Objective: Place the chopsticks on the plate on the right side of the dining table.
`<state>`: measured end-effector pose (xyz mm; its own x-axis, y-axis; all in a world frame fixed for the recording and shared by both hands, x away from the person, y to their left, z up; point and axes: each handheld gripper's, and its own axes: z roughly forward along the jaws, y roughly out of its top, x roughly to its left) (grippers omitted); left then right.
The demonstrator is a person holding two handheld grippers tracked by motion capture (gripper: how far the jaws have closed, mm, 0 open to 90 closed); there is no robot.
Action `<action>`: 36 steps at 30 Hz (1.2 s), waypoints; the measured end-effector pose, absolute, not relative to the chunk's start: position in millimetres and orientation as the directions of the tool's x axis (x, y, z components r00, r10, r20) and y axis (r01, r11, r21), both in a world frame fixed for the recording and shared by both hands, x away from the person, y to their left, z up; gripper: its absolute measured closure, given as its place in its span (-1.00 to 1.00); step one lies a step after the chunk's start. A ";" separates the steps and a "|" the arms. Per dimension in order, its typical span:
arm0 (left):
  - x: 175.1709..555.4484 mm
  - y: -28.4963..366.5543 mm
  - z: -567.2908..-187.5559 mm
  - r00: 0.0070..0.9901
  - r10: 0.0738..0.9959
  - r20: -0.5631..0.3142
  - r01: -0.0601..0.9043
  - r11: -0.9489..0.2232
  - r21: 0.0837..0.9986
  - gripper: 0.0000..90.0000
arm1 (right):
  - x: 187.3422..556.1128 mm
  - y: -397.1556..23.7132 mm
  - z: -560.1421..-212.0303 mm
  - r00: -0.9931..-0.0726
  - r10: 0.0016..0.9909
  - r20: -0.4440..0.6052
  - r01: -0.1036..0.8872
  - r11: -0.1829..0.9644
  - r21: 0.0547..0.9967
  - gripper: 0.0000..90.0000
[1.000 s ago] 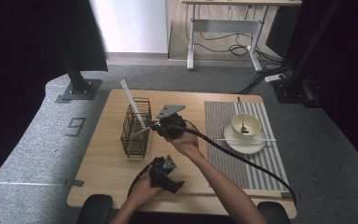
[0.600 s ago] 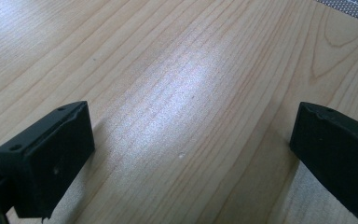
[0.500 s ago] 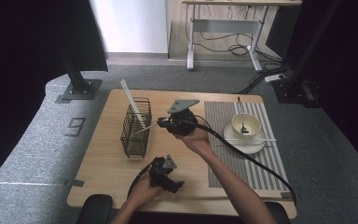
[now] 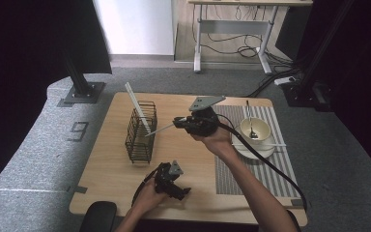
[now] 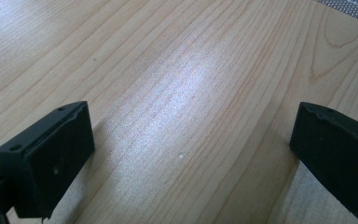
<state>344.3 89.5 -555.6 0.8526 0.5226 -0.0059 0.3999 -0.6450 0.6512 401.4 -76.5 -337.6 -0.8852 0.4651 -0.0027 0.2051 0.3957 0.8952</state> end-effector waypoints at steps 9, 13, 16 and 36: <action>344.3 89.4 -555.7 0.853 0.522 -0.006 0.400 -0.644 0.652 -1.00 | 391.6 -108.9 -312.7 -0.855 0.517 -0.031 0.191 0.370 0.909 0.82; 344.6 89.6 -555.7 0.855 0.519 -0.007 0.397 -0.646 0.652 -1.00 | 387.6 -120.3 -306.1 -0.839 0.541 -0.055 0.184 0.378 0.907 0.82; 345.7 90.6 -554.9 0.859 0.513 -0.010 0.395 -0.649 0.650 -1.00 | 385.5 -125.0 -306.3 -0.836 0.545 -0.060 0.184 0.383 0.905 0.82; 353.8 104.3 -514.5 0.866 0.500 0.013 0.312 -0.561 0.767 -0.61 | 368.1 -144.7 -332.8 -0.852 0.524 -0.019 0.261 0.455 0.851 0.82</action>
